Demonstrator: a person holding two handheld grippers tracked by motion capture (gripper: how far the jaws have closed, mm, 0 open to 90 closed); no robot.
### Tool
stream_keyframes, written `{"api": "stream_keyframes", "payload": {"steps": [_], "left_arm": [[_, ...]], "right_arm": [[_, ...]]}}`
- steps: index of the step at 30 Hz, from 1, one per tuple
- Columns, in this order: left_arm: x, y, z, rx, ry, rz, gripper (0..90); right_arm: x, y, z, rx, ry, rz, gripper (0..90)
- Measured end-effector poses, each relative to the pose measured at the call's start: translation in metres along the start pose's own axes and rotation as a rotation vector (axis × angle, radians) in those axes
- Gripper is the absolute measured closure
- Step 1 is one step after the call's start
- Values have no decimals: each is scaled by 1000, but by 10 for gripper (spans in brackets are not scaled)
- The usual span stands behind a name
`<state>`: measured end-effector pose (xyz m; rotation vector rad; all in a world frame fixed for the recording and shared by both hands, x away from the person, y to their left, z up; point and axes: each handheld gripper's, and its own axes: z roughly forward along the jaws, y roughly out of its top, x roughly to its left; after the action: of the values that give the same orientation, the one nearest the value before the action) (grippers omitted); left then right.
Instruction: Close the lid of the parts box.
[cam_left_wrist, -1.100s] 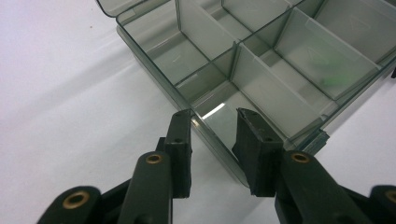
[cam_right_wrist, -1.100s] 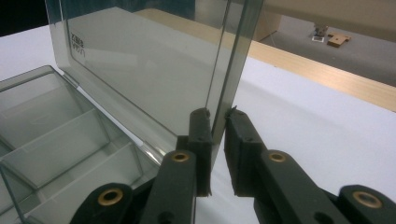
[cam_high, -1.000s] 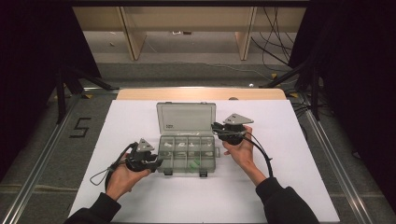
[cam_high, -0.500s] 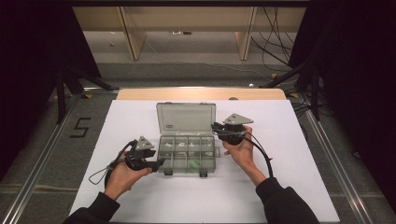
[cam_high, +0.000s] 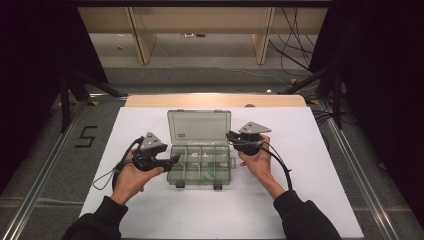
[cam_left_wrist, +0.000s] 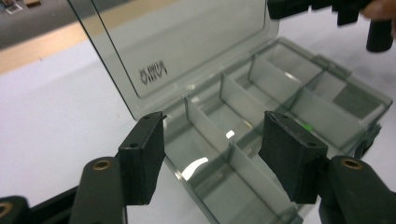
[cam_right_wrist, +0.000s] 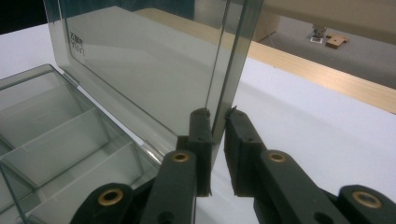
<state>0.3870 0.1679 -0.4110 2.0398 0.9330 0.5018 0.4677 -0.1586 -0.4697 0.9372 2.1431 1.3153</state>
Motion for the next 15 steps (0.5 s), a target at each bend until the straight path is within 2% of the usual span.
{"api": "stream_keyframes", "payload": {"steps": [3, 4, 8, 11, 15], "left_arm": [[4, 9, 1, -33, 6, -11, 382], [5, 12, 0, -26, 15, -12, 379], [11, 24, -1, -57, 26, -25, 377], [14, 33, -2, -69, 29, -23, 432], [20, 43, -2, -83, 25, -1, 590]], "right_arm": [[0, 0, -1, 3, -6, -4, 819], [0, 0, -1, 5, -5, -3, 819], [0, 0, -1, 3, -5, -10, 818], [0, 0, -1, 4, -4, -9, 819], [0, 0, -1, 3, -5, -10, 819]]}}
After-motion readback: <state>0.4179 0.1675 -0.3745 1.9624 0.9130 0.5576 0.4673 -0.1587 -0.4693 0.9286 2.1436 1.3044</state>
